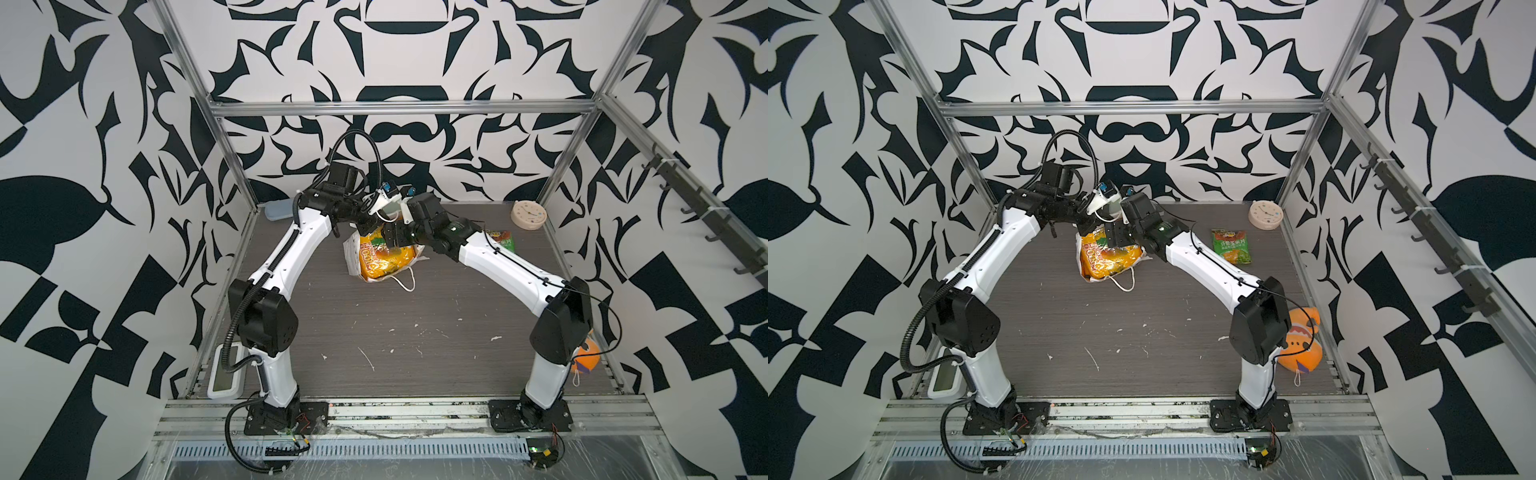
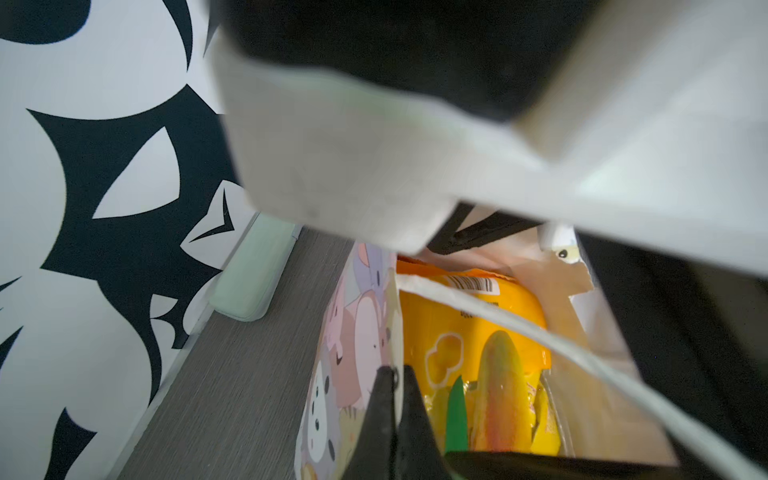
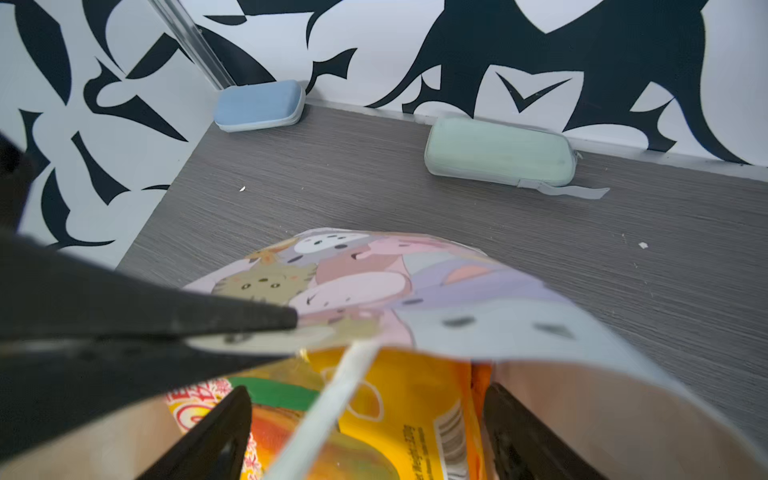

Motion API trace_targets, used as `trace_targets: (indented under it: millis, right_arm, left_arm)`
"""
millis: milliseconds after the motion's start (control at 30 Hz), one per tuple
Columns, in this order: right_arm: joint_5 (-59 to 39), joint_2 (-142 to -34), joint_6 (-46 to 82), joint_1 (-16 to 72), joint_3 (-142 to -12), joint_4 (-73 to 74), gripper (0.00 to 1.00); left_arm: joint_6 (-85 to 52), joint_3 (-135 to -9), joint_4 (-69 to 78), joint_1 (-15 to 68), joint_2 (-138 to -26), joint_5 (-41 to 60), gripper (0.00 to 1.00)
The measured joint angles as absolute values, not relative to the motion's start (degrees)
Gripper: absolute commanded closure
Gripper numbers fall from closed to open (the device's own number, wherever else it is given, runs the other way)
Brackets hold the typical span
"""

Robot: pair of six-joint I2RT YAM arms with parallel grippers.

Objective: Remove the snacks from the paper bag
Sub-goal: 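Move the right gripper back over the bag opening held by the left gripper, then reach the right gripper down into the bag toward the yellow gummy packet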

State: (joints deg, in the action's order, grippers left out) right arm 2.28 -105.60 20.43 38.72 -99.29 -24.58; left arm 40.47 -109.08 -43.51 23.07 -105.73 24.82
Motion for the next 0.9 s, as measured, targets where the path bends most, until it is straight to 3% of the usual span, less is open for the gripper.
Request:
trace_targets:
  millis: [367, 500, 800, 900]
  right_arm:
    - [3.44, -111.77, 23.49, 38.74, -102.85, -22.90, 0.09]
    - [2.98, -114.37, 23.66, 38.72, -104.71, -22.61, 0.25]
    - [2.26, -115.18, 23.94, 38.59, -105.06, -21.58, 0.82]
    - [1.74, -115.00, 23.94, 38.46, -105.06, -21.65, 0.86]
  left_arm:
    - [40.53, -109.08, -42.92, 23.09, -105.95, 24.38, 1.00]
    - [40.62, -109.10, -42.50, 22.81, -106.02, 23.53, 1.00]
    - [40.77, -109.10, -42.19, 22.79, -106.13, 23.09, 1.00]
    - [40.73, -109.08, -42.28, 22.85, -106.19, 23.11, 1.00]
